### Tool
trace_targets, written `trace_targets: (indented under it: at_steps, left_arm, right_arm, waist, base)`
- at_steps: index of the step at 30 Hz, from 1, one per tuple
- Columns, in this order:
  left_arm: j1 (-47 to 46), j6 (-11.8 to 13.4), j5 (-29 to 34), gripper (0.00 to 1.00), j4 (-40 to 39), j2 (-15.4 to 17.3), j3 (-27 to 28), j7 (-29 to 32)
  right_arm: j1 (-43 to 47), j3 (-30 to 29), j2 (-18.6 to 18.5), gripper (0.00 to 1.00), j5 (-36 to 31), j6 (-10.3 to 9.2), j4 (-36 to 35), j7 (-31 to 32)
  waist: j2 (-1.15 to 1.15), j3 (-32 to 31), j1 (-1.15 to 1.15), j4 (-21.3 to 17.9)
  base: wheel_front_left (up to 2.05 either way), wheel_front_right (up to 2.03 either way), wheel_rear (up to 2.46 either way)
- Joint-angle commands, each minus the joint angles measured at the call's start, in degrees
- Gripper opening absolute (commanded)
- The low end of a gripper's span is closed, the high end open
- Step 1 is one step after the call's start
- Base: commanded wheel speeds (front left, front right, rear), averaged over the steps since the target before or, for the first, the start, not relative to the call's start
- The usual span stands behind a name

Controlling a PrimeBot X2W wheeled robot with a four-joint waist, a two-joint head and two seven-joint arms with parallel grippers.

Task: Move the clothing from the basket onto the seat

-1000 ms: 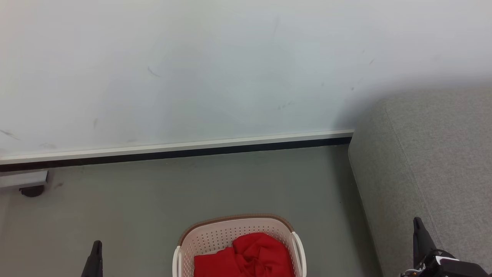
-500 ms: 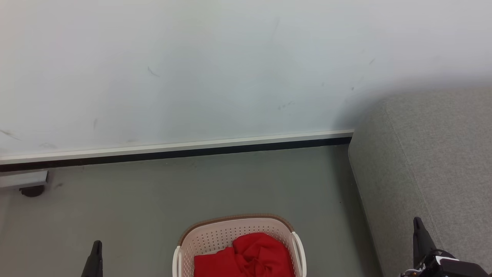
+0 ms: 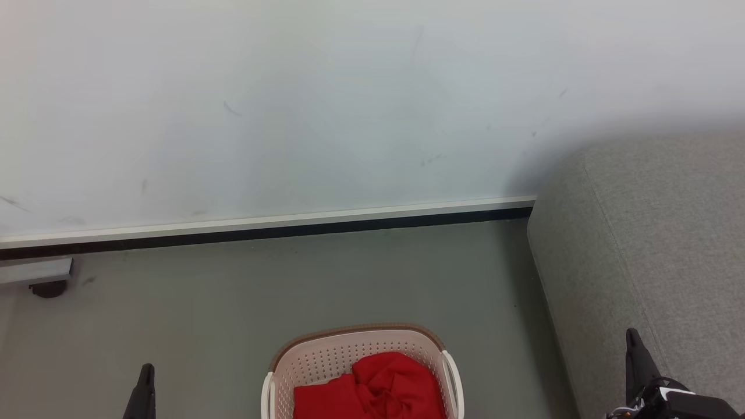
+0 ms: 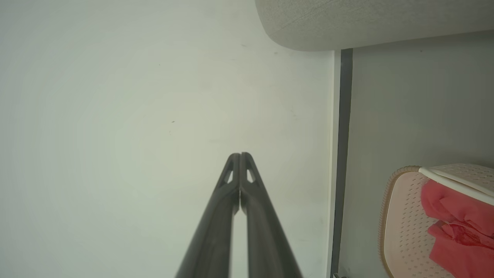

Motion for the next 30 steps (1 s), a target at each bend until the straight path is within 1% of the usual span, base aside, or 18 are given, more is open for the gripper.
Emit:
trace_targets:
  at_steps: [1,30]
  left_arm:
    - [-0.53,-0.13,-0.55,0.00,0.07,0.17,0.20,0.13]
    - [-0.53,-0.13,-0.55,0.00,0.06,0.17,0.18,0.13]
  right_arm:
    - [0.00,0.09,0.09,0.00,0.01,0.02,-0.08,0.12]
    - [0.00,0.09,0.09,0.00,0.01,0.02,-0.09,0.11]
  waist:
    - [0.00,0.00,0.00,0.00]
    - [0.00,0.00,0.00,0.00]
  base:
    - [0.00,0.00,0.00]
    - [0.00,0.00,0.00]
